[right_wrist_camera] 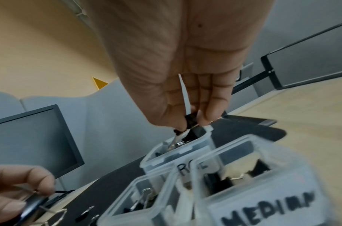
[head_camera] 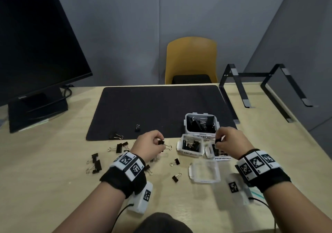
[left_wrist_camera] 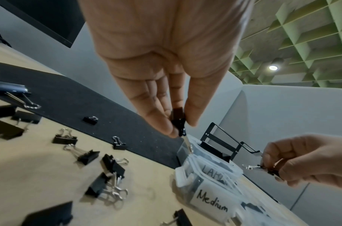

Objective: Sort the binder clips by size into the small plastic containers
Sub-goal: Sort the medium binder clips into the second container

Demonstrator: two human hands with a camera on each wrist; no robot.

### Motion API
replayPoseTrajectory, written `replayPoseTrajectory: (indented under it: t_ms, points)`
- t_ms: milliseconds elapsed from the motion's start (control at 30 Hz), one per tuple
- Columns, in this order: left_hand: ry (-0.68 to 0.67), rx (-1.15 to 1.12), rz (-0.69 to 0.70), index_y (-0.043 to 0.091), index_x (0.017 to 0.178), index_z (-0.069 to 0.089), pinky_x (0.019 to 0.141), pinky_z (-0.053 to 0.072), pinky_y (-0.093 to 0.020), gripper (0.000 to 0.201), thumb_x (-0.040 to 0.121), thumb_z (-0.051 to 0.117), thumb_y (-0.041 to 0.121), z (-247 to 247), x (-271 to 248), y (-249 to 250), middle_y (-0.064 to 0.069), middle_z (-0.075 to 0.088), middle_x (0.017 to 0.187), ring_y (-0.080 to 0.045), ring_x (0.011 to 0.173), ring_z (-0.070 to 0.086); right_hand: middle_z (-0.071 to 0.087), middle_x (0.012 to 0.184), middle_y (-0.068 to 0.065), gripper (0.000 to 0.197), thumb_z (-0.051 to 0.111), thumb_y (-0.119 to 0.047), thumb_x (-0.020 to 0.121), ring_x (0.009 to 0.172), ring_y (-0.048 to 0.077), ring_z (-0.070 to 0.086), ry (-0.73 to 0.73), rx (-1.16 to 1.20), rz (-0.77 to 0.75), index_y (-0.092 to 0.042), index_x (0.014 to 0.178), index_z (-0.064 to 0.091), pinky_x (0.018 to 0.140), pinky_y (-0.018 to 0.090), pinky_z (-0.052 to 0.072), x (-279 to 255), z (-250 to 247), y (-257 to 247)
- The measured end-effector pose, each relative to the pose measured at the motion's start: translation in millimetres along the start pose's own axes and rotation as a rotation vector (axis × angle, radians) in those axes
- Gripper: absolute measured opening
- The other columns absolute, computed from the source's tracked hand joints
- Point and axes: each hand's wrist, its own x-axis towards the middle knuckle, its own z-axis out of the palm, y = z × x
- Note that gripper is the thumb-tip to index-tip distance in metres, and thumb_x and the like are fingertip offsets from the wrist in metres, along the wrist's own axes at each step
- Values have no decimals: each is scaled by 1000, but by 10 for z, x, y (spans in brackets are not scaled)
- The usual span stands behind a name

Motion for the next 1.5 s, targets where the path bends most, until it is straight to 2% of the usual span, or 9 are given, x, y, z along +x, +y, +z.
replayPoseTrajectory:
  t_ms: [167, 467, 567, 667, 900, 1000, 1167, 1400, 1500]
  points:
    - [7, -49, -9, 26, 84, 60, 63, 57, -37, 14, 80, 71, 18, 211, -1, 122, -9, 67, 84, -20, 69, 66, 62, 93, 5, 10, 63, -13, 75, 84, 22, 56, -35, -96, 67, -13, 85, 62, 66, 28, 42, 48, -65, 327]
    - [69, -45, 22, 33, 80, 60, 68, 48, -28, 18, 79, 73, 22, 530, 90, 255, 9, 52, 70, -11, 69, 54, 57, 91, -2, 13, 61, -16, 78, 94, 18, 50, -101, -164, -73, -20, 90, 63, 71, 25, 36, 34, 64, 546]
    - [76, -45, 28, 34, 79, 60, 64, 46, -27, 17, 78, 74, 23, 615, 114, 323, 7, 56, 72, -10, 66, 53, 53, 114, -2, 17, 63, -15, 78, 106, 21, 47, -82, -150, -142, -20, 94, 65, 87, 24, 37, 59, 113, 634]
    - [59, -76, 43, 30, 81, 62, 64, 47, -28, 14, 79, 73, 22, 708, 137, 432, 4, 55, 70, -9, 63, 51, 47, 120, 2, 18, 65, -16, 79, 114, 21, 46, -49, -80, -144, -19, 97, 66, 98, 25, 35, 88, 94, 707]
    - [-36, -35, 67, 24, 84, 62, 68, 52, -30, 13, 80, 71, 17, 1026, 261, 729, 10, 47, 61, -9, 62, 49, 48, 118, 4, 26, 58, -17, 85, 111, 19, 51, -137, -88, -109, -19, 110, 68, 93, 20, 35, 82, 100, 810]
    - [-70, 53, 78, 23, 86, 62, 73, 52, -32, 10, 80, 69, 18, 1173, 318, 846, 10, 52, 66, -11, 68, 53, 50, 116, 4, 26, 59, -17, 85, 104, 18, 53, -115, -43, -106, -16, 110, 66, 85, 17, 36, 75, 106, 818]
    - [-91, 203, 115, 21, 88, 67, 62, 40, -23, 8, 81, 64, 18, 1327, 384, 988, 5, 62, 81, -12, 76, 56, 50, 116, 4, 27, 60, -15, 83, 101, 17, 53, -98, -12, -107, -14, 110, 65, 82, 15, 34, 84, 114, 819]
    - [-87, 185, 126, 17, 86, 73, 68, 47, -24, 13, 83, 61, 14, 1318, 435, 1118, 6, 64, 75, -11, 75, 58, 54, 113, 6, 26, 62, -14, 82, 98, 19, 57, -85, 2, -87, -12, 108, 67, 80, 17, 37, 86, 120, 879]
    - [-134, 282, 146, 19, 94, 74, 74, 50, -25, 17, 84, 61, 15, 1346, 435, 1130, 4, 70, 93, -14, 88, 62, 55, 112, 6, 26, 61, -14, 82, 93, 19, 59, -81, 3, -73, -13, 107, 68, 80, 20, 41, 70, 152, 872]
